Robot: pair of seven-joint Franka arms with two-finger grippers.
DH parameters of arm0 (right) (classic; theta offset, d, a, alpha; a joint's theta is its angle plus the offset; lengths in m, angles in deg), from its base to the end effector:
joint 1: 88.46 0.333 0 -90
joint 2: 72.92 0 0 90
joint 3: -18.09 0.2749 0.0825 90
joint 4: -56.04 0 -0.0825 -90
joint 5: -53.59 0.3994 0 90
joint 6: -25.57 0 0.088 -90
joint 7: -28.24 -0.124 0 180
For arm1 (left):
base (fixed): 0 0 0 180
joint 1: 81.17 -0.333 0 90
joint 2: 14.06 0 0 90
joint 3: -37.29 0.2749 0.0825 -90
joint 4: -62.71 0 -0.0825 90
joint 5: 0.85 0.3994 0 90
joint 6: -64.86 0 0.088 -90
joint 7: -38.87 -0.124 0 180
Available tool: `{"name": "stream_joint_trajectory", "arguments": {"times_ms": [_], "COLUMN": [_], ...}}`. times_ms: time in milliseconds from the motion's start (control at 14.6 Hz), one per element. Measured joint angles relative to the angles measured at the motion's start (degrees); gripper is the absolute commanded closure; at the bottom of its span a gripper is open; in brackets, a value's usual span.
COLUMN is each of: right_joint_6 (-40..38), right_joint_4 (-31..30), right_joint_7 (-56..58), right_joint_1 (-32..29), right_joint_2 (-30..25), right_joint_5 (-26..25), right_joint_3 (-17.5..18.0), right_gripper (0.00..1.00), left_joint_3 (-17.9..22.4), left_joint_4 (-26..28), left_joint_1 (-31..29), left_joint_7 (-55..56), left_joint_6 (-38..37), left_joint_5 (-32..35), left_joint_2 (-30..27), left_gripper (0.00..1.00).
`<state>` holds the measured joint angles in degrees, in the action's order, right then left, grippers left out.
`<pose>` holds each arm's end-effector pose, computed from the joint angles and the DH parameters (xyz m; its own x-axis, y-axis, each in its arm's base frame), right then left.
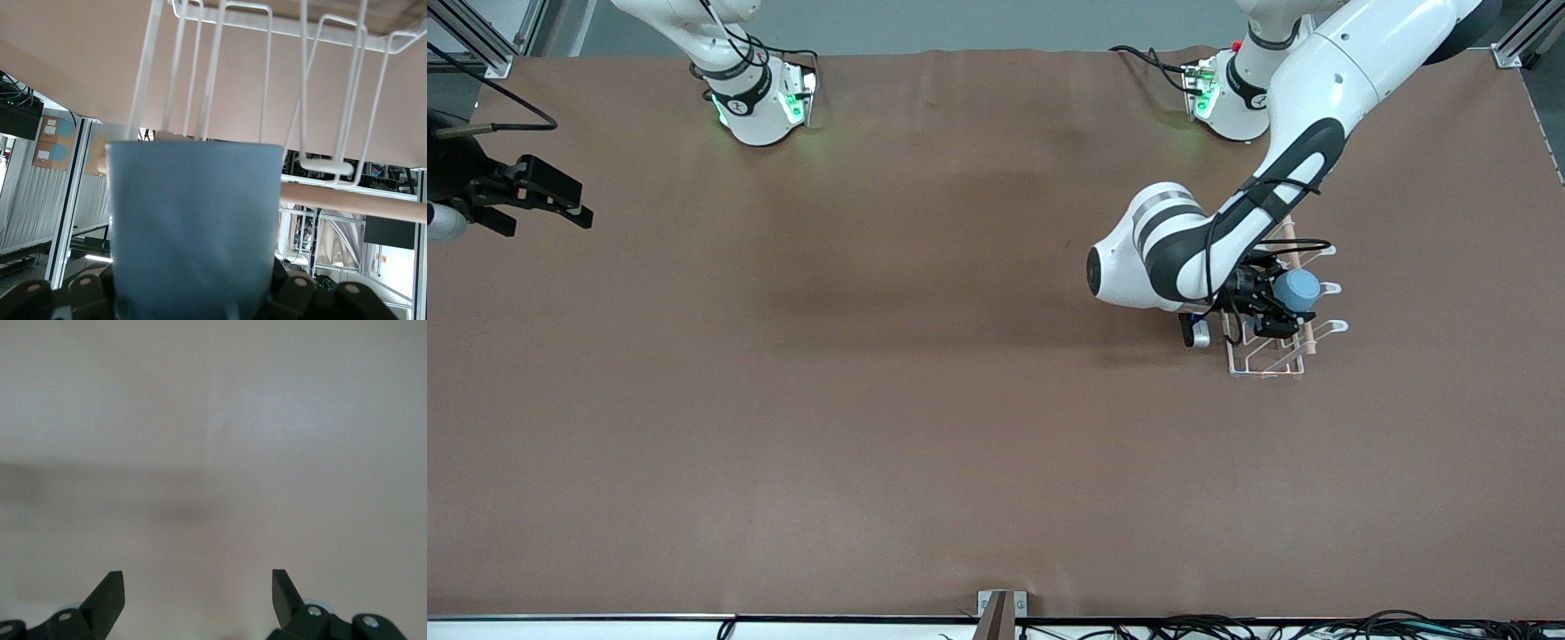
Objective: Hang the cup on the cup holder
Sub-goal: 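Lower the cup onto a rack hook with the left gripper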
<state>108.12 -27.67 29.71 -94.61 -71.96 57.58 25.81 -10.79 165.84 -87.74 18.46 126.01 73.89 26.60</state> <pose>0.5599 0.0241 0.5990 0.9975 0.0620 -0.0347 0.0594 -0.9956 -0.0724 0.5073 -0.2165 0.2139 0.1687 -0.2702 -0.9479 -0.9853 -0.0194 -0.1698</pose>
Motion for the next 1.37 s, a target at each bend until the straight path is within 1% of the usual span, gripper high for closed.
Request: {"name": "stream_joint_trajectory", "arguments": {"times_ms": [68,137,205,274,547,752,889,1026,1162,1231,1368], "right_joint_6": [0.1,0.1,0.2,0.3,1.5,2.7,2.7,2.7,2.9,3.0,3.1], "right_joint_4": [-0.3,-0.4,-0.5,-0.6,-2.2,-4.2,-4.6,-4.6,-4.6,-4.6,-4.5], "right_joint_7": [0.0,0.0,0.0,0.0,0.0,0.0,0.0,-0.5,-1.4,-1.7,-2.0], "right_joint_1": [0.0,0.1,0.2,0.2,0.4,0.9,1.1,1.1,1.1,1.1,1.0], "right_joint_2": [-0.2,-0.3,-0.4,-0.4,-1.0,-2.2,-2.5,-2.5,-2.6,-2.6,-2.6], "right_joint_5": [0.0,0.0,0.0,0.0,0.0,0.0,0.0,0.0,0.0,0.0,0.0], "right_joint_3": [0.1,0.1,0.2,0.4,0.7,0.8,0.8,0.8,0.8,0.8,0.6], "right_gripper": [0.03,0.03,0.03,0.03,0.02,0.01,0.01,0.01,0.01,0.01,0.01], "left_joint_3": [0.0,0.1,0.1,0.2,0.6,0.4,0.2,-0.5,-1.4,-1.8,-2.2], "left_joint_4": [-0.3,-0.6,-0.9,-1.2,-3.2,-7.1,-12.6,-20.4,-26.9,-28.9,-30.7], "left_joint_1": [0.0,0.0,0.0,0.0,-0.1,0.0,0.1,0.1,-0.1,-0.3,-1.0], "left_joint_7": [0.3,1.1,2.3,3.6,11.9,20.1,22.4,23.0,24.7,26.5,30.9], "left_joint_6": [0.3,0.6,0.7,0.9,1.9,2.4,3.0,3.2,3.9,5.1,8.8], "left_joint_5": [0.2,0.3,0.4,0.4,0.1,-4.6,-9.9,-16.2,-20.9,-23.0,-25.4], "left_joint_2": [0.5,0.9,1.3,1.6,1.7,1.7,1.6,1.3,0.4,-0.3,-1.8], "left_gripper": [0.47,0.34,0.18,0.00,0.00,0.00,0.00,0.00,0.00,0.00,0.00]}}
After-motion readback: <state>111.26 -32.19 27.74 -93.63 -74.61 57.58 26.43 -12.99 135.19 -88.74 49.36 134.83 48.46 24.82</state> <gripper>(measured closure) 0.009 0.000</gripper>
